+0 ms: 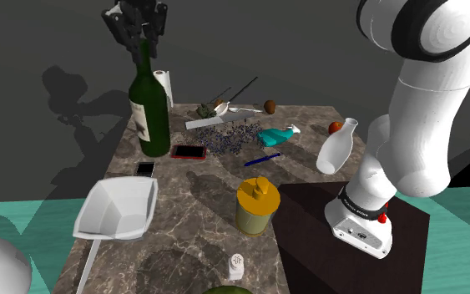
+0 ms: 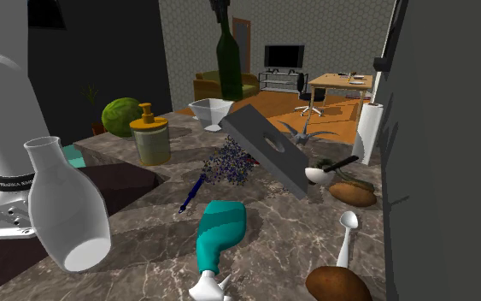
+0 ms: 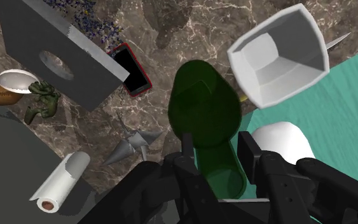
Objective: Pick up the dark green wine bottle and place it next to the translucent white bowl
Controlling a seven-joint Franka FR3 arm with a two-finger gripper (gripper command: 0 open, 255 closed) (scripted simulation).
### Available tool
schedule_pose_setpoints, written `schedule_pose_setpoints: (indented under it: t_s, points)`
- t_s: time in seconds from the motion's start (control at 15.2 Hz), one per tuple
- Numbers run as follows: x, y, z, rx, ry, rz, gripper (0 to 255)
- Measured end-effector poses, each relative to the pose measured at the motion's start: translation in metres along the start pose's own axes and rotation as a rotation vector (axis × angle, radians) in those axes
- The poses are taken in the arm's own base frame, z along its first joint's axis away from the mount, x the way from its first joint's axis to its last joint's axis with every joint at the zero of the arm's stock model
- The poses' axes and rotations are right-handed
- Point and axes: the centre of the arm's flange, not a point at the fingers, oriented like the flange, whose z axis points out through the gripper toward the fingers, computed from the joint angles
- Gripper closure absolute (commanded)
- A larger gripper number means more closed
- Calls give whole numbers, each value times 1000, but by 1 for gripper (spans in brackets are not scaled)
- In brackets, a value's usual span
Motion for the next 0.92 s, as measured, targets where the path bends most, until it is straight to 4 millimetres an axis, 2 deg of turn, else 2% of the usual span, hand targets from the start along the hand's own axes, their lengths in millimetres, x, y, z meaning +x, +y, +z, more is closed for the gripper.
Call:
schedule_pose_setpoints:
  t_s: [0.92]
  points:
    - [-8,-3,73,0,0,0,255]
